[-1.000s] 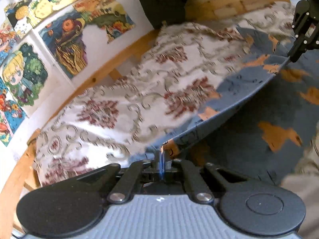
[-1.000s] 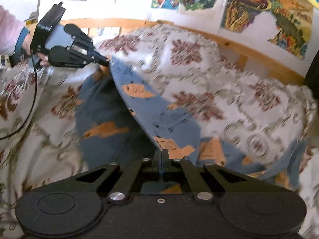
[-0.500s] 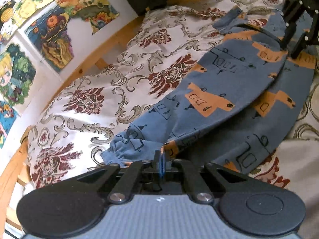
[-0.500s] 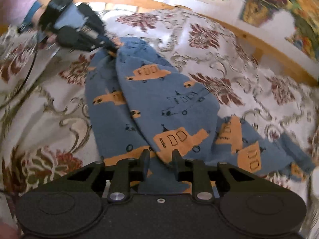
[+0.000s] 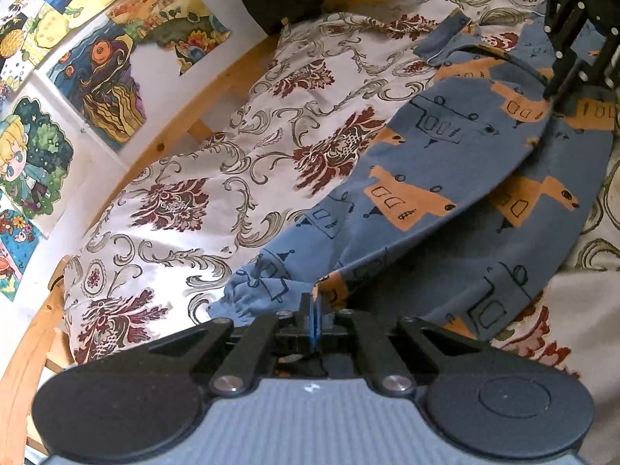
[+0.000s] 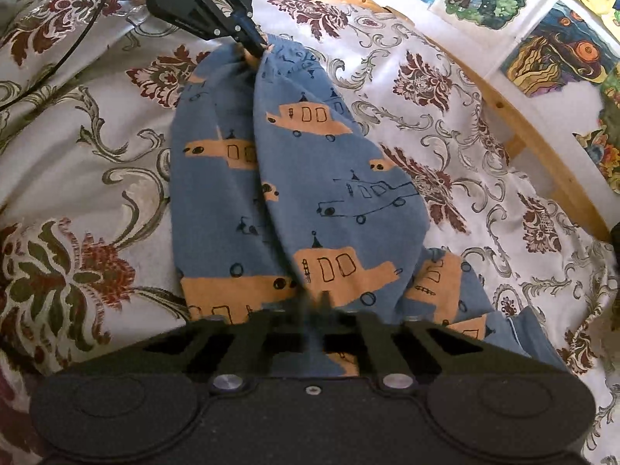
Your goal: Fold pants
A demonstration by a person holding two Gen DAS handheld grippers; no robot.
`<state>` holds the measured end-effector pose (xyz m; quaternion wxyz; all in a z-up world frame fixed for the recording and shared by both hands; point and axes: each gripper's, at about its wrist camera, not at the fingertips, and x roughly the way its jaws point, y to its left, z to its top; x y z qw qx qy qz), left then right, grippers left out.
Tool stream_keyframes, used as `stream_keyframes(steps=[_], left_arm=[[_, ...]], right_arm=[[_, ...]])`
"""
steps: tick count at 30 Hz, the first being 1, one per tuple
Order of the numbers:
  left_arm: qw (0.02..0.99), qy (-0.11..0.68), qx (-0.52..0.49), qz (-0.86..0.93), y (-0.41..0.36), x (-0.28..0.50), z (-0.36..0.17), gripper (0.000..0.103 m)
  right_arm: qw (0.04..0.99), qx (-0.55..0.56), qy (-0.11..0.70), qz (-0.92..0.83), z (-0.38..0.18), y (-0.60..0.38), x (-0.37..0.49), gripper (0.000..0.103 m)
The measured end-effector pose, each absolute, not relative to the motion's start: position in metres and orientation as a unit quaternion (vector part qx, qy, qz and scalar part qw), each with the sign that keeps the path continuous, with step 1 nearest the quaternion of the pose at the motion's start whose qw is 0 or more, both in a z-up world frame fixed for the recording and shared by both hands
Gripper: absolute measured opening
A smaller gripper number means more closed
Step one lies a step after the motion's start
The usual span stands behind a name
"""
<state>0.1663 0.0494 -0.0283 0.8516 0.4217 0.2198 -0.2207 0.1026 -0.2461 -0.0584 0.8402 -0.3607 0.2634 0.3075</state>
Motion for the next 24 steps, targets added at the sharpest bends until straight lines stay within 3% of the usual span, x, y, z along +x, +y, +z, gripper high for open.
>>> stream_keyframes(steps=[11,24], left_arm=[[0.823,0.190,0.475,-0.247,0.063,0.170,0.003,0.001],[0.807,0.240,0.467,-0.269,0.083,0.143,-0.023,0.001]], right_arm=[[0.848,-0.303,0.271,0.340,-0.018,-0.242,0.090,0.000],[0.823,-0.292,0.314,0.373,-0.034,-0.227,0.056,0.000]])
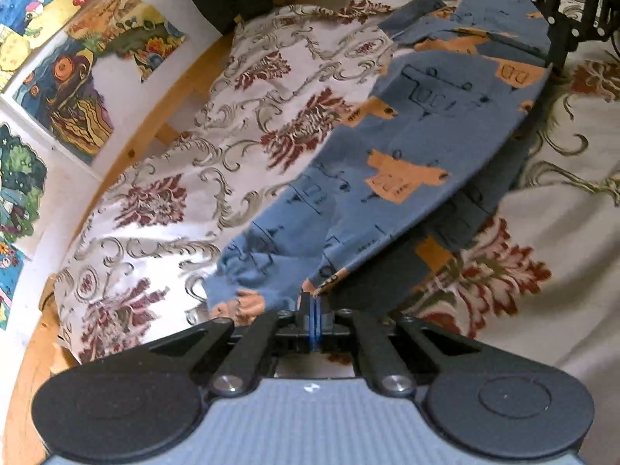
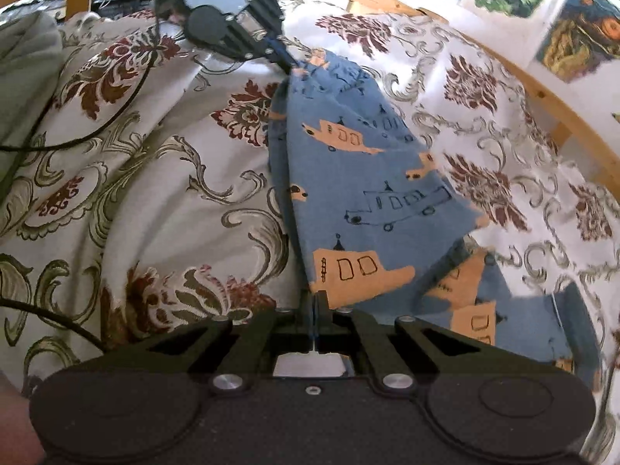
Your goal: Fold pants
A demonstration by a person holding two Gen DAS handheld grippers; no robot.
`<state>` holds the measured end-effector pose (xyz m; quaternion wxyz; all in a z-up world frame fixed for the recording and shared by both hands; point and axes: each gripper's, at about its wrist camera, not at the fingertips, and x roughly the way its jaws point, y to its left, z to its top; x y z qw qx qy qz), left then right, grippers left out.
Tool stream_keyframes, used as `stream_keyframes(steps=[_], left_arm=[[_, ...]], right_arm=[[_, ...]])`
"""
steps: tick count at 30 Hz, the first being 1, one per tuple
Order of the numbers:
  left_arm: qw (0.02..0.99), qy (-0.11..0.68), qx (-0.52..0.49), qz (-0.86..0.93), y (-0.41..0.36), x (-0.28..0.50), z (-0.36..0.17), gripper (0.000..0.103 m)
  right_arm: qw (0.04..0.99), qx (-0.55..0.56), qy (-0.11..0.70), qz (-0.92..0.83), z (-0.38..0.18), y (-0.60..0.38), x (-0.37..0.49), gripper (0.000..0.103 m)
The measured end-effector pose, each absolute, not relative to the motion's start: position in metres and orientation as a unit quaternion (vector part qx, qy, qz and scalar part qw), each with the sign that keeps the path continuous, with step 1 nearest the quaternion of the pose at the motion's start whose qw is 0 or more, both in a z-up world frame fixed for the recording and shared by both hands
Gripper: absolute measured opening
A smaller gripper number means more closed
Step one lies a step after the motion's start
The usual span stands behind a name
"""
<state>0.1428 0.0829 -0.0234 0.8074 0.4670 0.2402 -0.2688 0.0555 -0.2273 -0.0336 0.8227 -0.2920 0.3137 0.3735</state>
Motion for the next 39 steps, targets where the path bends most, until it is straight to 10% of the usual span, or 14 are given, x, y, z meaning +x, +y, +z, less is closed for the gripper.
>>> stream_keyframes(steps=[14,16,21,26,39], left_arm=[[0.791,0.291,0.461,-0.278,0.082,0.146,-0.035,0.004],[0.797,0.309,0.432,-0.288,0.082,0.146,-0.029,0.016],[0.833,0.328,0.339,-0.288,0.078,0.139,-0.005,0.058],[0.903,0.295,0.176,-0.259,0.042,0.124,0.012,0.097],[0.873,0.323,-0.090,-0.353,-0.099,0.116,-0.023,0.099]], right_arm=[[0.826,-0.278,0.332,0.362,-0.046,-0.228,0.058,0.005],[0.829,-0.264,0.333,0.364,-0.042,-0.232,0.057,0.013],[0.854,-0.209,0.323,0.350,-0.030,-0.256,0.055,0.075],[0.906,-0.157,0.312,0.238,-0.022,-0.292,0.060,0.102],[0.941,0.009,0.335,0.038,0.002,-0.414,0.087,0.102]])
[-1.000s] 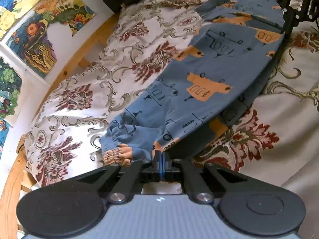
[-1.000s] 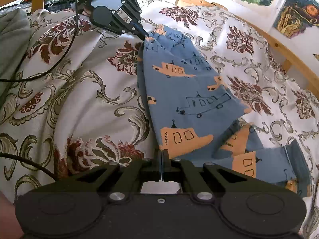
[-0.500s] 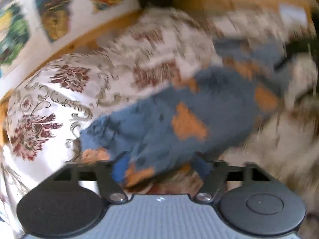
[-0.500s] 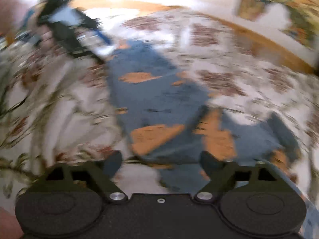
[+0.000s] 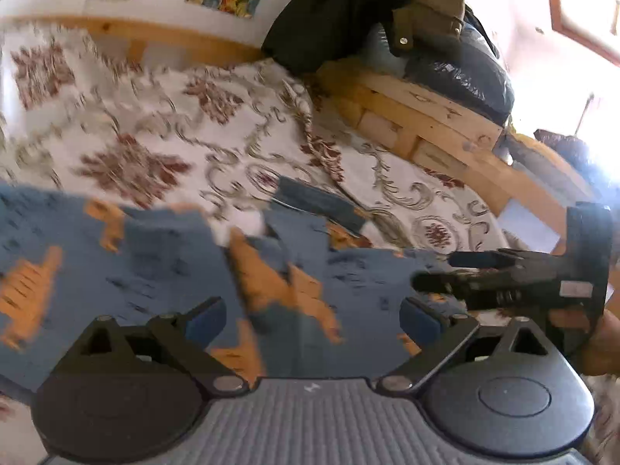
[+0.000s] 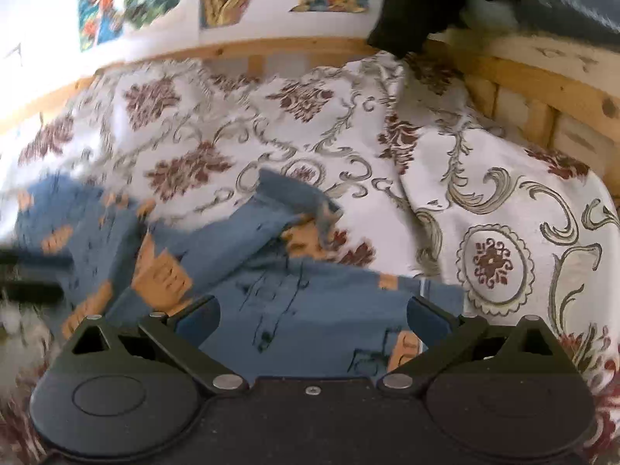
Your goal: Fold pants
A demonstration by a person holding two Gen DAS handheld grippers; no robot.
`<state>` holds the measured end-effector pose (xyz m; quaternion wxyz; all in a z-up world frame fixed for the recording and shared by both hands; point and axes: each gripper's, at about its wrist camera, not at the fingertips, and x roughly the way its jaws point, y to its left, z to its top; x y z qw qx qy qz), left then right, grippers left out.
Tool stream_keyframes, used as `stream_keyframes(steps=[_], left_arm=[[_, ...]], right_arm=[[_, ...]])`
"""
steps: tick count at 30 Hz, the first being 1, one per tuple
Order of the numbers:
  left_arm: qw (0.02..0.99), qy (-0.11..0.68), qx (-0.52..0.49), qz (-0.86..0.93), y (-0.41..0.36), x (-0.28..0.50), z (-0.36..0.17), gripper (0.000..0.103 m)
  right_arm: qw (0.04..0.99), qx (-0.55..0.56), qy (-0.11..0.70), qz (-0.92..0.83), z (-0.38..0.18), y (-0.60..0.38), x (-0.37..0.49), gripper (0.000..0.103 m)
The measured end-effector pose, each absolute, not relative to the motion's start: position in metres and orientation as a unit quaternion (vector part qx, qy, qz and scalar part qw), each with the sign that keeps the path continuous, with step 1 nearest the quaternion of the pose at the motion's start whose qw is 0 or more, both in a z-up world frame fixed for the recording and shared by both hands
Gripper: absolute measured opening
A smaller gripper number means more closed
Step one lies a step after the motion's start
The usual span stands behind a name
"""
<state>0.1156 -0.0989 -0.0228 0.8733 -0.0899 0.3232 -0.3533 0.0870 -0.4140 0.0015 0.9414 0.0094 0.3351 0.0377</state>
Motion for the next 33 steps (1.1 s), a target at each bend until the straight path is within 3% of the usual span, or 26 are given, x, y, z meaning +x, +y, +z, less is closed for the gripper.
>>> stream_keyframes(steps=[4,12,15,20,23,27,33], left_arm=[[0.865,0.335,-0.107,-0.358,-0.113,0.118,-0.036,0.097],[0.856,0.342,-0.100,-0.374,-0.125,0.121,-0.044,0.082],[0.855,0.348,-0.096,-0.372,-0.126,0.122,-0.047,0.068],[0.861,0.357,-0.093,-0.351,-0.124,0.124,-0.050,0.032],[0.858,0.361,-0.104,-0.350,-0.120,0.126,-0.051,0.018],[0.857,0.355,-0.100,-0.360,-0.121,0.125,-0.051,0.013],[0.854,0.356,-0.106,-0.363,-0.121,0.126,-0.053,0.011]], right_arm=[[0.932,0.068,0.348,0.075,0.007,-0.430,0.103,0.102],[0.876,0.168,0.429,0.141,0.016,-0.430,0.159,0.102],[0.854,0.190,0.461,0.145,0.019,-0.420,0.186,0.102],[0.858,0.170,0.467,0.129,0.027,-0.387,0.225,0.101],[0.865,0.129,0.475,0.099,0.026,-0.364,0.247,0.089],[0.856,0.120,0.502,0.041,0.015,-0.352,0.273,0.071],[0.820,0.122,0.559,-0.006,-0.010,-0.348,0.300,0.070]])
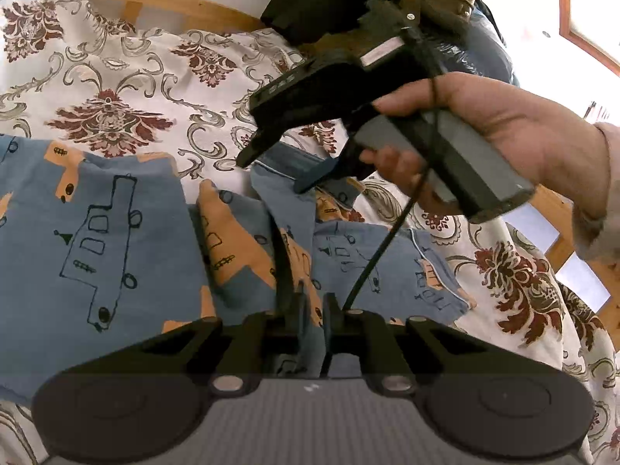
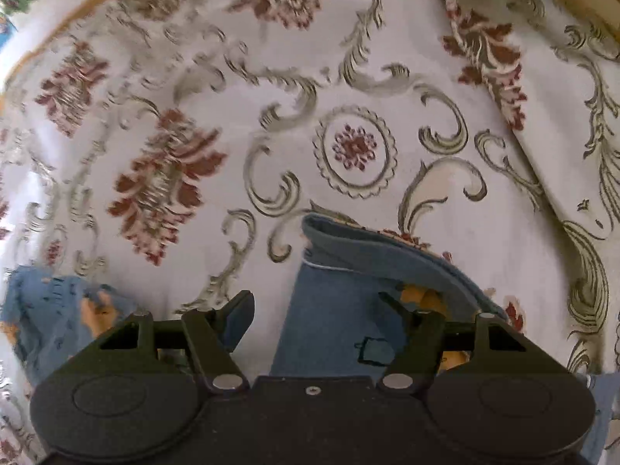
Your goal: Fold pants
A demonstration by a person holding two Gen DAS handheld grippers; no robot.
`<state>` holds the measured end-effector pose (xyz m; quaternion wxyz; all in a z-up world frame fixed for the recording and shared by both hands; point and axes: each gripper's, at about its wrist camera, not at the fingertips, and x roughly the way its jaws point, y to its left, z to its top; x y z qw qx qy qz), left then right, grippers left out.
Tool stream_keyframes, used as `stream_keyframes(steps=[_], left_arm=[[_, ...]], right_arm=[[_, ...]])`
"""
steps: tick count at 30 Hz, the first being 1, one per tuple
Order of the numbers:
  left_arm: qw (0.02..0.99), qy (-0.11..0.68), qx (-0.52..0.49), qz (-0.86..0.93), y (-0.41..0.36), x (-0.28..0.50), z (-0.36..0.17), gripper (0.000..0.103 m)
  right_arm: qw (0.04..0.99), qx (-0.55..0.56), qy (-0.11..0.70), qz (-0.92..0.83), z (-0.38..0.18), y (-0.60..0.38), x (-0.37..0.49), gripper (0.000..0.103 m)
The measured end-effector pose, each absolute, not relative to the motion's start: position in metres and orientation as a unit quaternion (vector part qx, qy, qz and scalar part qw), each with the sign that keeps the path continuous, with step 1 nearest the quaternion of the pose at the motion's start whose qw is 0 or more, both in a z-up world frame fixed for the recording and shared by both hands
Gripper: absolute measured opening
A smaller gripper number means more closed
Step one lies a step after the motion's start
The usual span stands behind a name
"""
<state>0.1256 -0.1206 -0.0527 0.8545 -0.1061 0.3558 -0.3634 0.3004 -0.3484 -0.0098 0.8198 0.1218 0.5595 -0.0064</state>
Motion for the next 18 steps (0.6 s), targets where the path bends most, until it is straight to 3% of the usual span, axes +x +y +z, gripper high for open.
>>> stream_keyframes(steps=[4,7,9,11,13,18], left_arm=[[0.853,0.355,-0.108,-0.367,-0.120,0.126,-0.053,0.011],[0.852,0.354,-0.108,-0.369,-0.120,0.126,-0.054,0.011],[0.853,0.353,-0.106,-0.370,-0.120,0.125,-0.054,0.010],[0.854,0.352,-0.106,-0.369,-0.121,0.125,-0.053,0.010],[0.854,0.351,-0.108,-0.368,-0.121,0.126,-0.053,0.009],[0.853,0.348,-0.107,-0.373,-0.118,0.125,-0.052,0.005]], right_arm=[[0.824,0.052,0.563,-0.025,-0.018,-0.331,0.306,0.069],[0.831,0.012,0.555,-0.035,-0.020,-0.321,0.304,0.053],[0.836,0.015,0.547,-0.033,-0.018,-0.322,0.303,0.028],[0.842,0.033,0.538,-0.030,-0.013,-0.328,0.299,0.010],[0.849,0.065,0.523,-0.028,-0.009,-0.340,0.292,0.004],[0.871,0.147,0.468,-0.017,0.008,-0.371,0.260,0.003]])
